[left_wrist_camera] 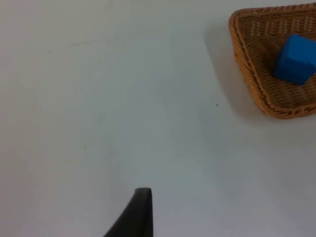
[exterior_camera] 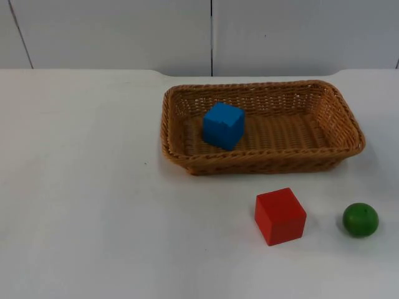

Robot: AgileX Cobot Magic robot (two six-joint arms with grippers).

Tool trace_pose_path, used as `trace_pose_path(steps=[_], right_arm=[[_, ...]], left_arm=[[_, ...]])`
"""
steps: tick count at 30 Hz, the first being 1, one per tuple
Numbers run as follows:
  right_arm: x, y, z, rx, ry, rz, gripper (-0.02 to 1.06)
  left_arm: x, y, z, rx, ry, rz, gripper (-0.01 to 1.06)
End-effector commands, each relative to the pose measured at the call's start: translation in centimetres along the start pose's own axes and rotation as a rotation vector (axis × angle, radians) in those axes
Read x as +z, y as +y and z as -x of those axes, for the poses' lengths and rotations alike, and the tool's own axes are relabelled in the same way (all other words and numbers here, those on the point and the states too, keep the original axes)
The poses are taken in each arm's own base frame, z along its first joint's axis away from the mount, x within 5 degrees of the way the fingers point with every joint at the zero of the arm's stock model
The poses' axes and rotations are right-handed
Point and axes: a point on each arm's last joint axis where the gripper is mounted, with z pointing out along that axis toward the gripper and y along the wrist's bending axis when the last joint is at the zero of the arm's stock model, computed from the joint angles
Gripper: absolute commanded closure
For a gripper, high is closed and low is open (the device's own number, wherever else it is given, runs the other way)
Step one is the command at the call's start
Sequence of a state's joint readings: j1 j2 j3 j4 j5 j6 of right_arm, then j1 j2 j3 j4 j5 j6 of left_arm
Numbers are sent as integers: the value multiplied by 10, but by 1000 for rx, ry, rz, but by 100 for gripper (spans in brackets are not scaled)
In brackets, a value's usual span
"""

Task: Place all geometric objects except the red cube into the basket.

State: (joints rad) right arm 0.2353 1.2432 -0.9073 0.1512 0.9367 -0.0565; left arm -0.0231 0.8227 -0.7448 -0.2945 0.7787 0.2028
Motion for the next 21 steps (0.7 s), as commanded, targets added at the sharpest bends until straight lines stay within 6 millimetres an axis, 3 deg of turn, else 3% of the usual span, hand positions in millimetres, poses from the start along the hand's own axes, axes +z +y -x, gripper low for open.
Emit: trace_pose_path(steps=[1, 2, 6, 9, 11, 21], right_arm=[[26, 18, 13, -47, -4, -5, 13], [26, 18, 13, -47, -4, -5, 13], [68, 43, 19, -145, 17, -107, 16], [86, 50, 21, -177, 16, -135, 16], [104, 51, 22, -191, 35, -142, 16], [158, 38, 24, -169, 75, -141, 16]], left_arm=[[-1, 0, 0, -9, -11, -4, 0], [-1, 0, 0, -9, -11, -4, 0], [-1, 0, 0, -9, -11, -4, 0], [-1, 0, 0, -9, -11, -4, 0], [-1, 0, 0, -9, -11, -4, 0], [-1, 1, -1, -2, -9, 3, 0]])
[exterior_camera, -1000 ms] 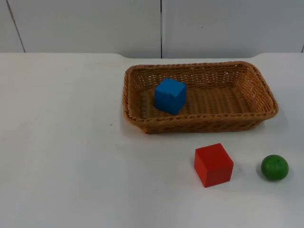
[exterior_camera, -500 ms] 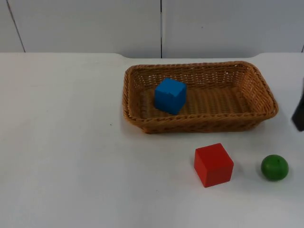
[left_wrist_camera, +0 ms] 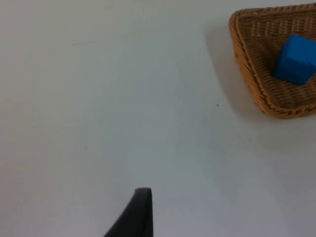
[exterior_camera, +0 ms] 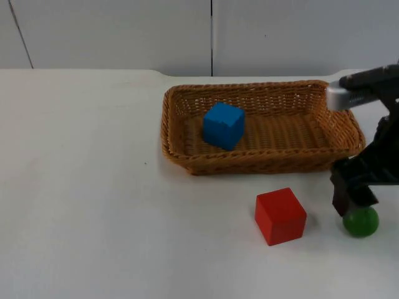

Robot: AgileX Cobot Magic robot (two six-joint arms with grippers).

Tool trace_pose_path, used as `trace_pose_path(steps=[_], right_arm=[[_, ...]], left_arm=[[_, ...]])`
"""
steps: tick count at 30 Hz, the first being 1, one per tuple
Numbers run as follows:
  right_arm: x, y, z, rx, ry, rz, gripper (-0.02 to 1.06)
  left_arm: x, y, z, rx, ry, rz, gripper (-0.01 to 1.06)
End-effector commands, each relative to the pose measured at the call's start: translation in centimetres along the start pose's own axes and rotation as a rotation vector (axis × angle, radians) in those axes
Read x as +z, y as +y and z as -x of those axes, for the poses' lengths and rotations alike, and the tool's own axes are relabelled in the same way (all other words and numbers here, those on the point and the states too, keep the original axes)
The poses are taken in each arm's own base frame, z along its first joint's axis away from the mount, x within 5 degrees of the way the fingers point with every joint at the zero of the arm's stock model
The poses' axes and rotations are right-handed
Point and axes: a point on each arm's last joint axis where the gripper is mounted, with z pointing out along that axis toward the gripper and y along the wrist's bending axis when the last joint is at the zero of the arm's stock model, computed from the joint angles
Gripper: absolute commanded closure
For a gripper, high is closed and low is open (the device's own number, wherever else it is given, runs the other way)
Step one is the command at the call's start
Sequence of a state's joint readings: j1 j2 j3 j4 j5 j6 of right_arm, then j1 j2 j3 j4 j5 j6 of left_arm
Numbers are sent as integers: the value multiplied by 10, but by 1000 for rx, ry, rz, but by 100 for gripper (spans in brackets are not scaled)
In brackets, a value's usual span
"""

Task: Place all geometric objects except the red cube into the basket.

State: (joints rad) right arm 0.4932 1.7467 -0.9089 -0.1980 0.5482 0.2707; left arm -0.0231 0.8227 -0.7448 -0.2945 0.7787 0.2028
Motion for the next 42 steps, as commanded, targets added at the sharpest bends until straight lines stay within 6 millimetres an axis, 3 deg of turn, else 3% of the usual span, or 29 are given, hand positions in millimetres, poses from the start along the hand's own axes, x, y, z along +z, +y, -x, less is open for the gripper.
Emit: trace_pose_path(steps=[1, 12, 19, 20, 23, 24, 25, 26, 27, 28, 33, 35, 36, 37, 42], right_arm=[[12, -6, 5, 14, -22, 2, 16], [48, -8, 9, 26, -58, 25, 20], [57, -8, 7, 31, -39, 25, 24], [57, -8, 7, 31, -39, 25, 30], [56, -8, 6, 32, -36, 23, 62], [56, -8, 6, 32, -36, 23, 62], [56, -8, 6, 31, -33, 22, 75], [56, -8, 5, 31, -26, 20, 94], [53, -9, 6, 34, -26, 20, 105], [53, -9, 6, 34, -26, 20, 105], [24, -12, 9, 48, -56, 11, 105], [0, -14, 12, 54, -101, 9, 105], [-22, -17, 14, 61, -153, 9, 105], [-22, -17, 14, 61, -153, 9, 105], [-71, -22, 11, 76, -263, 10, 105]], left_arm=[[-1, 1, -1, -2, -9, 3, 0], [-1, 1, 0, -2, -13, 4, 0], [-1, 1, 1, -2, -25, 7, 0], [-1, 1, 1, -2, -25, 7, 0], [-1, 1, 1, -2, -25, 7, 0], [-1, 1, 1, -2, -25, 7, 0], [-1, 1, 1, -2, -25, 7, 0], [-1, 1, 1, -2, -25, 7, 0], [-1, 1, 1, -2, -25, 7, 0], [-1, 1, 1, -2, -25, 7, 0], [-1, 1, 1, -2, -25, 7, 0], [-1, 1, 1, -2, -25, 7, 0], [-1, 1, 1, -2, -25, 7, 0], [-1, 1, 1, -2, -25, 7, 0], [-1, 1, 1, -2, -25, 7, 0]])
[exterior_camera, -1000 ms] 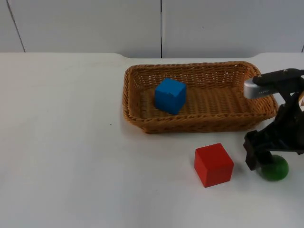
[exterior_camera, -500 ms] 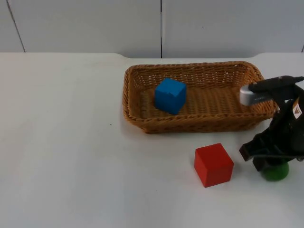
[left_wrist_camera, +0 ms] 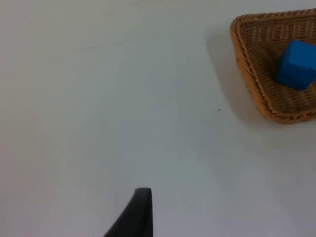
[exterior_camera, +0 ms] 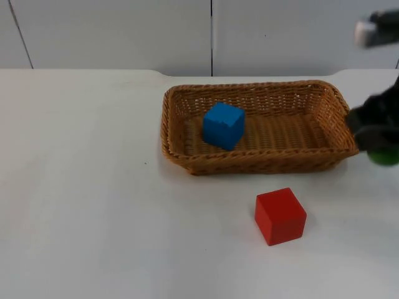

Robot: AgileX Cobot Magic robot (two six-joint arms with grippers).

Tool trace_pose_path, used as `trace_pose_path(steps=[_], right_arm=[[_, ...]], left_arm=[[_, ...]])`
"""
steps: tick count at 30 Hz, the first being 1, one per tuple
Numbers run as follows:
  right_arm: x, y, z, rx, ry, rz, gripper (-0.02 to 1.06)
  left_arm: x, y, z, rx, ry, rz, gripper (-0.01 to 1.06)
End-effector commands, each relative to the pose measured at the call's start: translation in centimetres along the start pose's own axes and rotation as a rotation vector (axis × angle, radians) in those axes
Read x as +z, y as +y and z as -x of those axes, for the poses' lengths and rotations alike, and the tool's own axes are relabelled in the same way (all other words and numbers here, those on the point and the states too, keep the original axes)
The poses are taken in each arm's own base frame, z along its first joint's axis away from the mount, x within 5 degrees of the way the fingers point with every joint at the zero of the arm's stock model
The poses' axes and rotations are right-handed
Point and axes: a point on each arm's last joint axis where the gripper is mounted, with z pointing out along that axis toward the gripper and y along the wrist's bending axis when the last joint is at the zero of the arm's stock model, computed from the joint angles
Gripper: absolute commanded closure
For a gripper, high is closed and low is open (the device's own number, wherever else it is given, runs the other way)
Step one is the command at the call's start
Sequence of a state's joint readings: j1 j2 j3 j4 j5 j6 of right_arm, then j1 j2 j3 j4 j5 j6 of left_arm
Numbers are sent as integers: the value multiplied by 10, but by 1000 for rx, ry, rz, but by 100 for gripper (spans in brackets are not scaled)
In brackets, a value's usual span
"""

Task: Place all geometric objects except the red cube into the basket.

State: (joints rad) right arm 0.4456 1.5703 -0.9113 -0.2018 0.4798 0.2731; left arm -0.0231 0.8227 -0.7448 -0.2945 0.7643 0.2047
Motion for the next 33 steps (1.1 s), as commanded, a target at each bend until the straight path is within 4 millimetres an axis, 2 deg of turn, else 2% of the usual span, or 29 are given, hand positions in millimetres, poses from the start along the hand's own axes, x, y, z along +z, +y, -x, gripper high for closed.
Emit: trace_pose_path(steps=[1, 8, 10, 11, 14, 16, 17, 21, 22, 24, 26, 27, 30, 33], right_arm=[[-16, -3, 2, 15, -22, -6, 105], [-16, -4, 3, 10, -9, -14, 105], [-15, -3, 16, 11, -31, -12, 105], [-15, -3, 16, 11, -31, -12, 105], [-6, 0, 37, 4, -49, -15, 105], [7, 2, 51, 5, -40, -18, 105], [7, 2, 51, 5, -40, -18, 105], [41, 7, 82, 6, -19, -26, 105], [41, 7, 82, 6, -19, -26, 105], [60, 10, 97, 8, -22, -26, 105], [83, 11, 105, 18, -1, -27, 105], [83, 11, 105, 18, -1, -27, 105], [114, 12, 115, 29, 4, -28, 105], [126, 12, 118, 28, -8, -25, 105]], left_arm=[[-1, 1, 0, -4, -11, 4, 0], [-1, 1, 0, -4, -14, 4, 0], [-1, 1, 0, -4, -14, 4, 0], [-1, 1, 0, -4, -14, 4, 0], [-1, 1, 0, -4, -14, 4, 0], [-1, 1, 0, -4, -14, 4, 0], [-1, 1, 0, -4, -14, 4, 0], [-1, 1, 0, -4, -14, 4, 0], [-1, 1, 0, -4, -14, 4, 0], [-1, 1, 0, -4, -16, 5, 0], [-1, 1, 0, 3, -16, 5, 0], [-1, 1, 0, 3, -16, 5, 0], [-1, 1, 0, 3, -19, 6, 0], [-1, 1, 0, 3, -19, 6, 0]])
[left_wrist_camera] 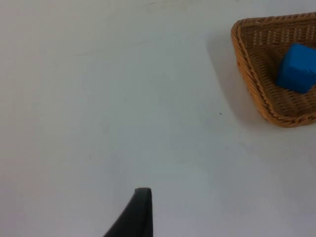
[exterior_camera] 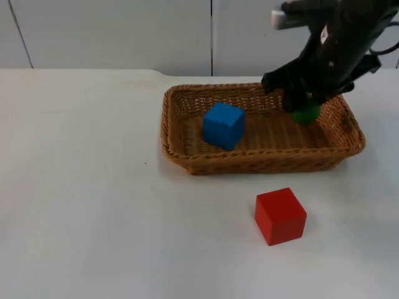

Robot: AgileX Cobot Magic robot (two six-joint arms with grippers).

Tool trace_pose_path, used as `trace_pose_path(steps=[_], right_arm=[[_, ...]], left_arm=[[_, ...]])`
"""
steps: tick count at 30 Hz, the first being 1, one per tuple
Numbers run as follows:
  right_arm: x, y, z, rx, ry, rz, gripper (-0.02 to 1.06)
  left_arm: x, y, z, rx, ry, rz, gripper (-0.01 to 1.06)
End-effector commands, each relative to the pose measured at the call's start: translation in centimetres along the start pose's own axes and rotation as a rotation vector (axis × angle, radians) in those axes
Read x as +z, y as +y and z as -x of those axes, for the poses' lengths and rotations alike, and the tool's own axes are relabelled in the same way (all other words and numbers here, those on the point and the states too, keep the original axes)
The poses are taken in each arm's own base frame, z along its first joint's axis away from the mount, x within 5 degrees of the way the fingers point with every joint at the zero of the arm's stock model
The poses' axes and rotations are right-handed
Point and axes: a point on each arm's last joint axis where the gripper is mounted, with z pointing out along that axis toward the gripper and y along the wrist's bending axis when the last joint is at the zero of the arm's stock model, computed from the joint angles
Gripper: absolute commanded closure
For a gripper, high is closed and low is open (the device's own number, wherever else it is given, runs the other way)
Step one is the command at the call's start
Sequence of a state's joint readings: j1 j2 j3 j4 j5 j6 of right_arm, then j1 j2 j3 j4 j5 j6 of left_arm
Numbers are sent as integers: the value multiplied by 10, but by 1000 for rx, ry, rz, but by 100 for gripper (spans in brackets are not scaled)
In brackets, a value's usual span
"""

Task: Place all geometric objects except the red cube into the basket.

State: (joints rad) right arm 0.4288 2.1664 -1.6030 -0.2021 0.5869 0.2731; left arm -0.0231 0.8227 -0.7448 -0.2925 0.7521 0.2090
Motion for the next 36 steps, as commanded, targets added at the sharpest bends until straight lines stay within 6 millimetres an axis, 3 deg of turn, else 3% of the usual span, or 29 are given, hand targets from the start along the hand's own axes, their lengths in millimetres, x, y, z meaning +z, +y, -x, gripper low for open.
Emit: trace_pose_path(steps=[1, 13, 17, 18, 20, 22, 23, 25, 29, 32, 33, 36], right_arm=[[9, -1, 4, 6, -18, 3, 105], [32, -2, -6, 2, 22, -1, 100], [34, -2, -8, 1, 36, -3, 72], [34, -2, -8, 1, 36, -3, 72], [31, -2, -6, 4, 27, -1, 45], [23, -2, -2, 6, 10, 1, 30], [23, -2, -2, 6, 10, 1, 30], [13, -3, 3, 9, -8, 2, 23], [-16, -4, 14, 14, -52, 3, 21], [-59, -3, 26, -17, -113, 16, 21], [-59, -3, 26, -17, -113, 16, 21], [-114, -3, 35, -20, -181, 27, 21]], left_arm=[[-1, 0, -1, -3, -8, 2, 0], [-1, 1, -1, -1, -7, 3, 0], [-1, 1, -1, -1, -7, 3, 0], [-1, 1, -1, -1, -7, 3, 0], [-1, 1, -1, -1, -10, 4, 0], [-1, 1, -1, -1, -10, 4, 0], [-1, 1, -1, -1, -10, 4, 0], [-1, 1, -1, -1, -10, 4, 0], [-1, 1, -1, -1, -10, 4, 0], [-1, 1, 0, -1, -12, 4, 0], [-1, 1, 0, -1, -12, 4, 0], [-1, 1, 0, -1, -16, 5, 0]])
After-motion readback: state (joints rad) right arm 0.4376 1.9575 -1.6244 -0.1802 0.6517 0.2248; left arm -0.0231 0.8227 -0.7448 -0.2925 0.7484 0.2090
